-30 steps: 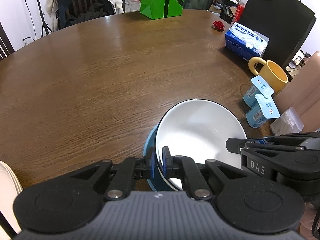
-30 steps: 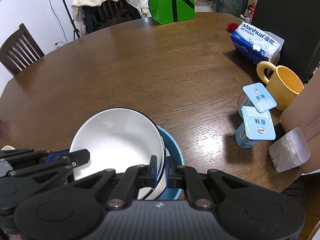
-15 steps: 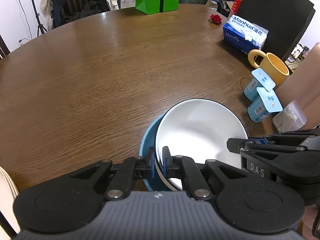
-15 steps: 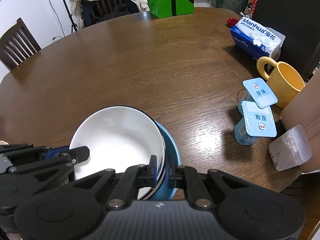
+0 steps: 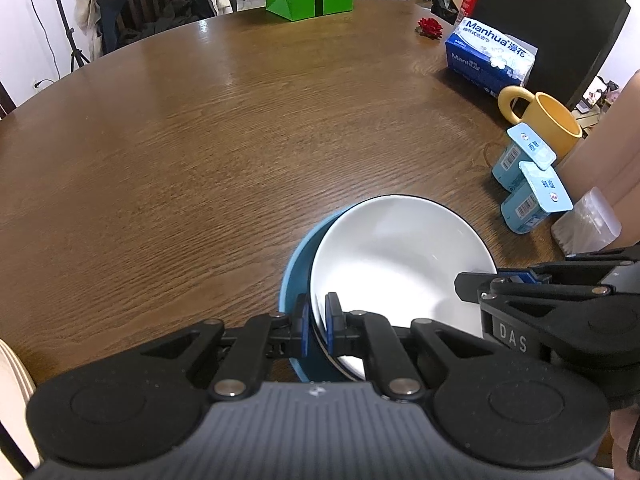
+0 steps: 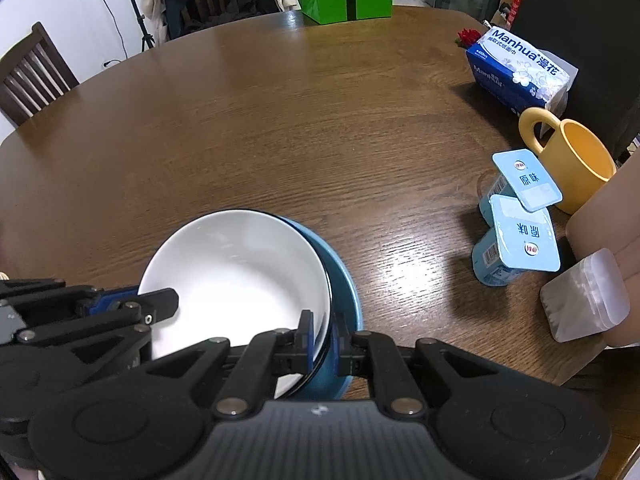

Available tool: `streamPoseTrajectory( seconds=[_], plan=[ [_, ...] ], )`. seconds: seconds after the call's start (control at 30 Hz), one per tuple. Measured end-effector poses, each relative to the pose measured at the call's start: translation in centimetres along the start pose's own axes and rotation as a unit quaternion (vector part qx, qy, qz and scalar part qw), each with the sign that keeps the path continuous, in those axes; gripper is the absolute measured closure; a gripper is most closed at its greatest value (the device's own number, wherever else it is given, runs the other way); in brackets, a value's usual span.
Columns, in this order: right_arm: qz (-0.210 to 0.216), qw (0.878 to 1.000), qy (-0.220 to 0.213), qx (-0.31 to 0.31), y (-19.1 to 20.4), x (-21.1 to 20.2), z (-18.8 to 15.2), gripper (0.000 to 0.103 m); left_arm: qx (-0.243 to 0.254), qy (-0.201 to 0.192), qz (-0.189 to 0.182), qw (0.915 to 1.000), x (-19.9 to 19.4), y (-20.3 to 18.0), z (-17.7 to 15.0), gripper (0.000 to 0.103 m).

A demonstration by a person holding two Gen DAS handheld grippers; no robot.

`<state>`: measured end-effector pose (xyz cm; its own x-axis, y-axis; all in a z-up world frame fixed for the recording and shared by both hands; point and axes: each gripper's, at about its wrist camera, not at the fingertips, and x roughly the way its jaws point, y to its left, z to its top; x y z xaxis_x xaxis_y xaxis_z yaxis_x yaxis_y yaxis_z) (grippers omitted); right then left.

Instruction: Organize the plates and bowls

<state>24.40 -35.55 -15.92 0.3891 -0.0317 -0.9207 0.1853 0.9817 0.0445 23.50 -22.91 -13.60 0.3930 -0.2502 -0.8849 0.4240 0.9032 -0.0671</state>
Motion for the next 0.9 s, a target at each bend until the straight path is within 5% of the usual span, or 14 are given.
streamPoseTrajectory(
  seconds=[0.57, 0.6, 0.67, 0.9],
  plan=[
    [0.010, 1.000, 0.006, 0.013, -0.4, 0.2, 0.2, 0.091, -0.010, 0.002, -0.009, 0.9999, -0.4, 0.3, 0.1, 0.091],
    [0.012, 1.000, 0.004, 0.014, -0.4, 0.2, 0.2, 0.091, -0.011, -0.001, -0.011, 0.9999, -0.7, 0.4, 0.1, 0.088],
    [0.019, 1.000, -0.004, 0.018, -0.7, -0.4, 0.3, 0.089, -0.012, -0.012, -0.012, 0.9998, -1.5, 0.6, 0.2, 0.063],
    [0.057, 0.996, -0.052, 0.035, -1.8, -3.2, 0.3, 0.053, -0.019, -0.053, -0.011, 0.9984, -4.7, 1.6, -0.1, 0.039]
  ],
)
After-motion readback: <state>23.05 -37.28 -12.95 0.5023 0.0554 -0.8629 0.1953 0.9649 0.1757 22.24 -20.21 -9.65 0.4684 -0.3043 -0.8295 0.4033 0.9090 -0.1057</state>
